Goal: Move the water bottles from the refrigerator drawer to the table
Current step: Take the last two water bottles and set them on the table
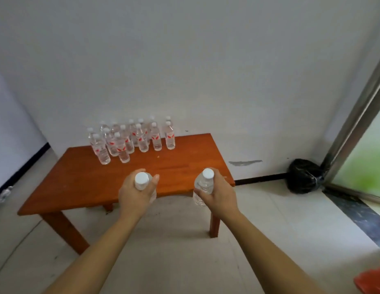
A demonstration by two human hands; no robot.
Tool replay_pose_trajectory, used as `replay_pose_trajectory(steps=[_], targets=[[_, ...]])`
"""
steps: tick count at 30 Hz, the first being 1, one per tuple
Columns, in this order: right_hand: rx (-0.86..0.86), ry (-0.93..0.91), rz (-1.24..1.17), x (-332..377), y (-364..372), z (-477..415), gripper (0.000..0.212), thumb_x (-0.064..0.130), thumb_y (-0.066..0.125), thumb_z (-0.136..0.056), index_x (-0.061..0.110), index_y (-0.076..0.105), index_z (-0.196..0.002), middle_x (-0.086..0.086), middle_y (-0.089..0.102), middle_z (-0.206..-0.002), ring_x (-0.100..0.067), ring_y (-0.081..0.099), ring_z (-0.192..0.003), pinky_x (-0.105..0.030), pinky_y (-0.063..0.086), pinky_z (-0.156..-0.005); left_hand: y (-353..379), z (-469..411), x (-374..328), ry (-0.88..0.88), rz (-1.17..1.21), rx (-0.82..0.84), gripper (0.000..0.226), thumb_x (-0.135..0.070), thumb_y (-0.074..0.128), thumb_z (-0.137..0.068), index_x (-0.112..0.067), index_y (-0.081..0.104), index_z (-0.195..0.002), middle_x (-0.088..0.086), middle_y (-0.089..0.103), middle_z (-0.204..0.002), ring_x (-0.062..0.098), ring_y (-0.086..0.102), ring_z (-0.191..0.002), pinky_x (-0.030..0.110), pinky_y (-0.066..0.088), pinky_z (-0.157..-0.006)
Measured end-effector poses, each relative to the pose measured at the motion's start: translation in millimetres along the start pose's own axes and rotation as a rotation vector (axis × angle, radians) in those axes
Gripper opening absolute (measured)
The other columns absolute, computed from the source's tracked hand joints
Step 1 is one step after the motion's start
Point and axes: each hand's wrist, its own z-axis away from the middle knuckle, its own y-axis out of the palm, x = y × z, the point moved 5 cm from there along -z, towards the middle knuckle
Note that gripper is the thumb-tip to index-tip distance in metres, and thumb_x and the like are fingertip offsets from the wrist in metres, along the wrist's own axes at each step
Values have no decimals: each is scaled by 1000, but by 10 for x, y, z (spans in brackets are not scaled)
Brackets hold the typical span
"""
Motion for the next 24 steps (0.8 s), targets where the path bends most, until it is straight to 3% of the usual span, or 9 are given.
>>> replay_pose_trajectory(steps=[5,10,14,19,24], targets=[[81,-11,27,80,712,-811,60,52,74,-80,35,43,-128,15,61,-114,-7,59,-104,-31,54,-87,28,-743,570,-75,6,-25,36,-45,71,-85,-22,64,-111,-7,67,-100,12,63,-92,24,44,-75],[111,10,28,-78,1341,-1814,58,56,71,-81,37,41,-127,17,62,-116,-7,62,-104,-26,54,-85,451,-1668,1033,-92,-25,-13,36,-51,66,-84,-22,64,-105,-8,68,-93,10,65,-89,30,52,-77],[132,25,8,-153,1720,-2729,59,54,71,-80,36,41,-128,15,63,-114,-8,63,-103,-26,54,-82,796,-2519,1213,-87,-54,33,35,-46,67,-86,-18,65,-106,-6,70,-94,8,65,-89,19,44,-71],[145,16,6,-85,2164,-3767,65,50,73,-77,39,37,-131,14,64,-114,-10,64,-101,-34,57,-82,1008,-3484,1445,-84,-59,57,30,-46,67,-85,-23,63,-103,-10,69,-90,7,67,-87,30,53,-75],[178,59,24,-70,2759,-4436,72,51,74,-77,37,36,-136,11,65,-116,-13,66,-99,-35,59,-80,1101,-4288,1881,-85,-86,84,31,-49,64,-86,-21,64,-99,-8,70,-86,5,68,-83,31,57,-71]])
